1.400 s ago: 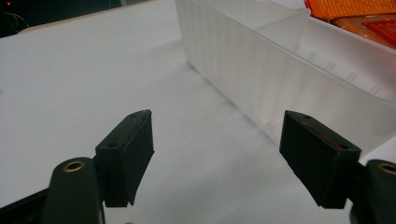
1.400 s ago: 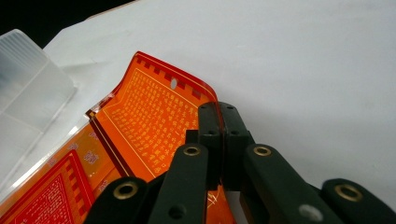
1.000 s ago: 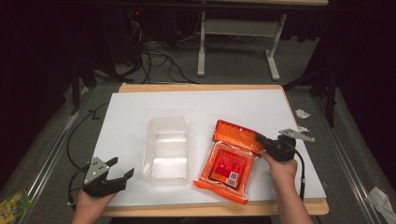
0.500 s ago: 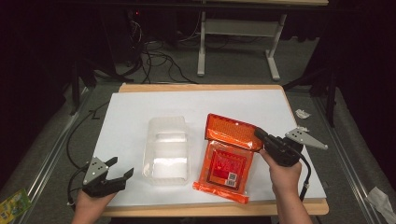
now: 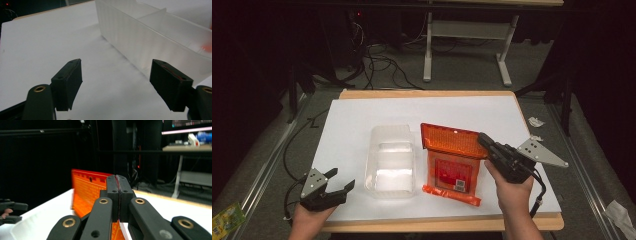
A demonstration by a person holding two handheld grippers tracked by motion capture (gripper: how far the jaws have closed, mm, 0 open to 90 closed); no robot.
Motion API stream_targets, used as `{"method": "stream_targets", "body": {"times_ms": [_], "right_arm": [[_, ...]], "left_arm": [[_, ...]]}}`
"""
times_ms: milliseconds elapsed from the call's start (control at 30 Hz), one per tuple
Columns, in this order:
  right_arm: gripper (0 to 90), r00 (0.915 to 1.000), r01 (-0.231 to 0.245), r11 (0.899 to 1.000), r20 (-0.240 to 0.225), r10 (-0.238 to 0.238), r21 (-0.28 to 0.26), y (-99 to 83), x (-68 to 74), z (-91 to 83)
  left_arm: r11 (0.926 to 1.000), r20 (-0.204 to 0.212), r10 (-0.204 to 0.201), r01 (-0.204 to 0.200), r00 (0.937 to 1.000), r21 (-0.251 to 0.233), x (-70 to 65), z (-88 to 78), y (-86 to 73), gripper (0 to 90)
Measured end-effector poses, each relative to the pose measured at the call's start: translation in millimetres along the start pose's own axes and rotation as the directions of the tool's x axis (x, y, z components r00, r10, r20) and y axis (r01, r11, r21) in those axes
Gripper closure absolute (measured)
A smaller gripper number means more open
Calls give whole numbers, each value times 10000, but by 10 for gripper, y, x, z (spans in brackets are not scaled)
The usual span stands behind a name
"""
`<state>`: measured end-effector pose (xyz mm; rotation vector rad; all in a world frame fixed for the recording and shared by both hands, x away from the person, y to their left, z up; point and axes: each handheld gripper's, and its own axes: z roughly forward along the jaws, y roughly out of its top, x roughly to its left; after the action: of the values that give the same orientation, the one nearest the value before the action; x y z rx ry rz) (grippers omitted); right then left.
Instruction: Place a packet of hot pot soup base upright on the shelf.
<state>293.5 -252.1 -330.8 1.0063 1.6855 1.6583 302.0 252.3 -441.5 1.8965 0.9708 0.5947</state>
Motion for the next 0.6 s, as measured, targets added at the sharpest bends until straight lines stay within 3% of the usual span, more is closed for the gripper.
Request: {"method": "stream_targets", "body": {"times_ms": [133, 267, 600], "right_arm": [[900, 9986, 490, 9979, -188, -498, -426, 103, 124, -59], [900, 9951, 942, 9943, -253, -955, -499, 135, 199, -66], [900, 9924, 1108, 9902, -442, -1148, -856, 208, 272, -149]], "left_arm": [[10000, -9, -13, 13, 10000, -22, -4, 6, 0, 267], [9999, -41, -48, 47, 10000, -95, -10, 3, 5, 267], [9936, 142, -728, 737, 9972, -859, -11, -91, 86, 267]]}}
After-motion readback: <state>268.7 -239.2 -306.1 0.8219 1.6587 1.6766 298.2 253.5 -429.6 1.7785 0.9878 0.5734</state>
